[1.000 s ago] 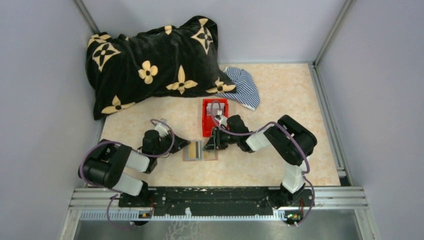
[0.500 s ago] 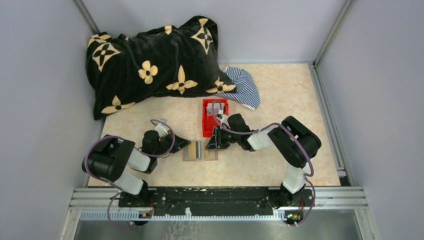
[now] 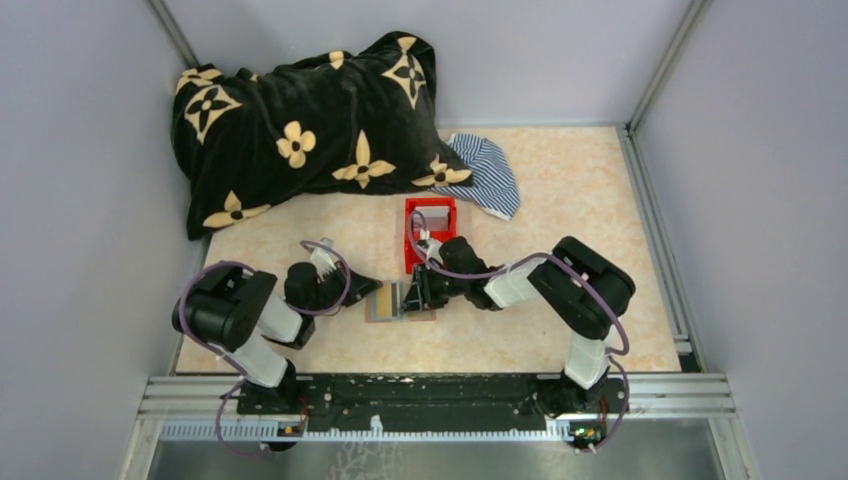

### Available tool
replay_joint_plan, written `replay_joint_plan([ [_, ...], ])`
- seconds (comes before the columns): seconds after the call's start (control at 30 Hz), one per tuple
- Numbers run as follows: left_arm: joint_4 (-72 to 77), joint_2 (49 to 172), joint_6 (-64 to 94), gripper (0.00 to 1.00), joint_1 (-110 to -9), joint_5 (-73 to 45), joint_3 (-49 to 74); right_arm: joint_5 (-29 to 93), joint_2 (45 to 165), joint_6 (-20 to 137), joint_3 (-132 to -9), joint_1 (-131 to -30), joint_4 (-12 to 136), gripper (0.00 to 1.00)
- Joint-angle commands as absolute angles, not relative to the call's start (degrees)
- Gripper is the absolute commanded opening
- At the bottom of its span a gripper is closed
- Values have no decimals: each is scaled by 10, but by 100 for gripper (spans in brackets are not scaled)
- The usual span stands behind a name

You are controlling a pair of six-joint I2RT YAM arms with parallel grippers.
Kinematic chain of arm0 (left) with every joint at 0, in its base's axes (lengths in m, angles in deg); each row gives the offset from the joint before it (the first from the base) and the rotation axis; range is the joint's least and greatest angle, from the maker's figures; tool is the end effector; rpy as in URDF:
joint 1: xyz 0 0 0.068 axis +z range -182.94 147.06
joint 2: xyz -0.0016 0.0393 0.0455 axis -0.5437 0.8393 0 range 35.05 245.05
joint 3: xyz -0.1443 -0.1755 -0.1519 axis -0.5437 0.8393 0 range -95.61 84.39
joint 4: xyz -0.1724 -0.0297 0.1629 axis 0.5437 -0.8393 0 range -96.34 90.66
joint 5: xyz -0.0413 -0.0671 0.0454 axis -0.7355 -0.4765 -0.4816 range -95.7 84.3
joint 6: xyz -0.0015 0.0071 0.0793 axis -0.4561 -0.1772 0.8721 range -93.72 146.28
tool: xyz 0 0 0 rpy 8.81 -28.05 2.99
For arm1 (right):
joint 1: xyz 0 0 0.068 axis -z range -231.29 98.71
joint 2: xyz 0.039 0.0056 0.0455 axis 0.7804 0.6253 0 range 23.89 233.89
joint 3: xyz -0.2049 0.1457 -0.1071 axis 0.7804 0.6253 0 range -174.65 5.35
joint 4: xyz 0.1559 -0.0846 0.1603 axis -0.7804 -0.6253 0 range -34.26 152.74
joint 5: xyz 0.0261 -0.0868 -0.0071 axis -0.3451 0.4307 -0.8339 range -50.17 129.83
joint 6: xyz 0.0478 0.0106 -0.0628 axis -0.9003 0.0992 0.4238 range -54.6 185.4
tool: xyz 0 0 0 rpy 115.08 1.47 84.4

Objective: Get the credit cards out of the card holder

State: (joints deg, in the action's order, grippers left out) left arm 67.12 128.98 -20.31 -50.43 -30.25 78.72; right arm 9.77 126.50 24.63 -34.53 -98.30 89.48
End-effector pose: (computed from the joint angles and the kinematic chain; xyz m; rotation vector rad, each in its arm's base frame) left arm 0.2122 -0.0968 0.1078 -0.2251 2.0852 -1.1281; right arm 0.2069 0.2723 0.1243 -0.4707 2.4420 1.3476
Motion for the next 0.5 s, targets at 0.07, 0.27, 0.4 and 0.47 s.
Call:
replay_joint_plan([
  [0.07, 566, 1301, -175, 0, -503, -285, 812, 88, 1282, 219, -365, -989, 946, 30],
  [0.27, 567, 1300, -174, 0, -502, -285, 814, 76, 1295, 195, -364, -996, 977, 30],
  [0.4, 568, 1301, -174, 0, -502, -286, 815, 68, 1302, 173, -356, -996, 1012, 30],
  [0.47, 569, 1302, -174, 0, -503, -286, 813, 64, 1306, 163, -354, -996, 1025, 30],
])
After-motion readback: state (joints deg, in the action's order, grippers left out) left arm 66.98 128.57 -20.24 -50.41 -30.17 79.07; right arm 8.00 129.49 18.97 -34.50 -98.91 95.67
